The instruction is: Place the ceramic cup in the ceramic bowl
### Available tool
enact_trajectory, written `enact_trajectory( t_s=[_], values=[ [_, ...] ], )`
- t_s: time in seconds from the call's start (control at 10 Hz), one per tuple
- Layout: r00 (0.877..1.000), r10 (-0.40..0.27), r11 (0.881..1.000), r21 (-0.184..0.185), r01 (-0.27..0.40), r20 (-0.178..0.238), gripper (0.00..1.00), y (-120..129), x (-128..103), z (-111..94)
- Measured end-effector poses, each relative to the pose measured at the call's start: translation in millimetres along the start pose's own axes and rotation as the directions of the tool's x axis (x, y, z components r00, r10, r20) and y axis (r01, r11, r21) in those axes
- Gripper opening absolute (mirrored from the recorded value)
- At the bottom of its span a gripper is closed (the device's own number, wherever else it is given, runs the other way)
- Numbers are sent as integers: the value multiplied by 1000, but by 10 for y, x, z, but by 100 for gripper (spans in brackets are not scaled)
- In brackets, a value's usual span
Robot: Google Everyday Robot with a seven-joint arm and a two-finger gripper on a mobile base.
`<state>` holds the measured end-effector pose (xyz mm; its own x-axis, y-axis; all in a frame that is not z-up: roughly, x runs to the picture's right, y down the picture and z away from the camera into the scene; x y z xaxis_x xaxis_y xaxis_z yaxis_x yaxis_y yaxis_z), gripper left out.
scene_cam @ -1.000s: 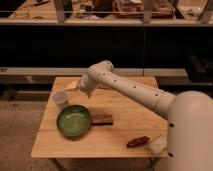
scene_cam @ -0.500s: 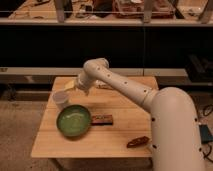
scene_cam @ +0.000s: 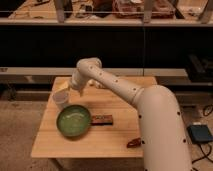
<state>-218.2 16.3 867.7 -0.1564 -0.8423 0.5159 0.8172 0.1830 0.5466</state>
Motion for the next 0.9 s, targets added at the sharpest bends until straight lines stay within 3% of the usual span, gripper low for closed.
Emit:
enact_trajectory(
  t_s=[0.2,0.5,0.8,0.9],
  values=[
    [1000,-17,998,-53,18,25,77,61,-31,207],
    [999,-2,994,-113,8,46,49,193,-59,383],
    [999,12,993,-119,-7,37,22,168,-11,392],
    [999,29,996,-88,-27,21,8,65,33,347]
  ],
)
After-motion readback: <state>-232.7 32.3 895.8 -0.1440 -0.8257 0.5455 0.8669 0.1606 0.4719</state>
